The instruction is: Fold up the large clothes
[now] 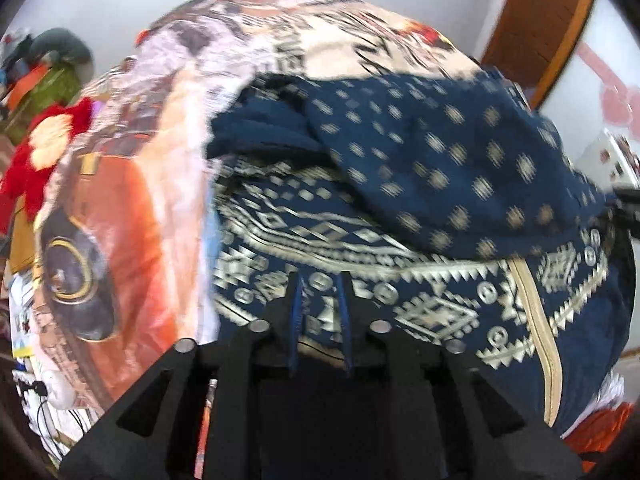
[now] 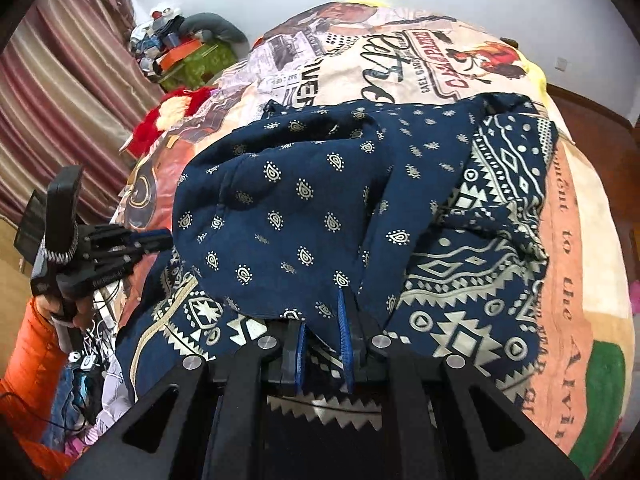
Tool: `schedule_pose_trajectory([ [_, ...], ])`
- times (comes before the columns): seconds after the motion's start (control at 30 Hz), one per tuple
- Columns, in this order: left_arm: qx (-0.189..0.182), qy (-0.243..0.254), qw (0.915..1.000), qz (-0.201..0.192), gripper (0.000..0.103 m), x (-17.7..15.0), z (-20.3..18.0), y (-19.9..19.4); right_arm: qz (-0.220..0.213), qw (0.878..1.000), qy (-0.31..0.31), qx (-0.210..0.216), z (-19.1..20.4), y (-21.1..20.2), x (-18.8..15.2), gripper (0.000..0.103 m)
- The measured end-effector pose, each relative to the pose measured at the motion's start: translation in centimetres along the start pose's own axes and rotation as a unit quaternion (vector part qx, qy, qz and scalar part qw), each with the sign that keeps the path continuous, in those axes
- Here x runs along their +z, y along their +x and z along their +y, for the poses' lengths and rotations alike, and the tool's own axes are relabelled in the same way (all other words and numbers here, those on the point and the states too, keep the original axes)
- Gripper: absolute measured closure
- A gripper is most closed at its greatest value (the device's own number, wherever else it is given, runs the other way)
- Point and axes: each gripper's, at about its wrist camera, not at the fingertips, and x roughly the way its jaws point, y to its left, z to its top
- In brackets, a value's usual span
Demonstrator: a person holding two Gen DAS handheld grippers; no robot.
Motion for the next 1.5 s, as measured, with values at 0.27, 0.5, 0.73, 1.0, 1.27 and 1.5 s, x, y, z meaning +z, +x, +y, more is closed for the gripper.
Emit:
schedule_pose_trajectory([
  [0.27, 0.029, -0.033, 0.9977, -0.051, 0.049, 3.1, 2.7, -1.7, -0.004, 0.999, -0.025, -0.025, 0.4, -1.5, -0.4, 0.092],
  [0.5, 0.032, -0.056, 0.9967, -0.047, 0.046, 6.1, 4.4, 0.1, -0.021, 0.999, -0.027, -0.039, -0.3, -3.4, -1.1, 0.042],
  [0.73, -0.005, -0.14, 0.99, -0.018, 0.04, 9.4, 8.0, 4.9, -0.078, 0.994, 0.012, -0.074, -4.2, -5.7, 1.1, 0.024],
  [1.0, -0.052, -0.231, 0.9701, 0.055, 0.04, 12.0, 11.5, 13.5, -0.075, 0.984, 0.128, -0.095, -13.6, -1.6, 7.2, 0.023],
  [1.27, -0.139, -0.297, 0.9419, 0.074, 0.039, 13.3, 13.1, 18.7, -0.043, 0.976, 0.208, -0.051, -20.0, 4.5, 10.9, 0.039],
  [1.5, -0.128, -0.288, 0.9474, 0.056, 0.08, 14.4, 12.5, 18.7, -0.051, 0.981, 0.184, -0.037, -19.0, 6.8, 13.2, 0.084],
])
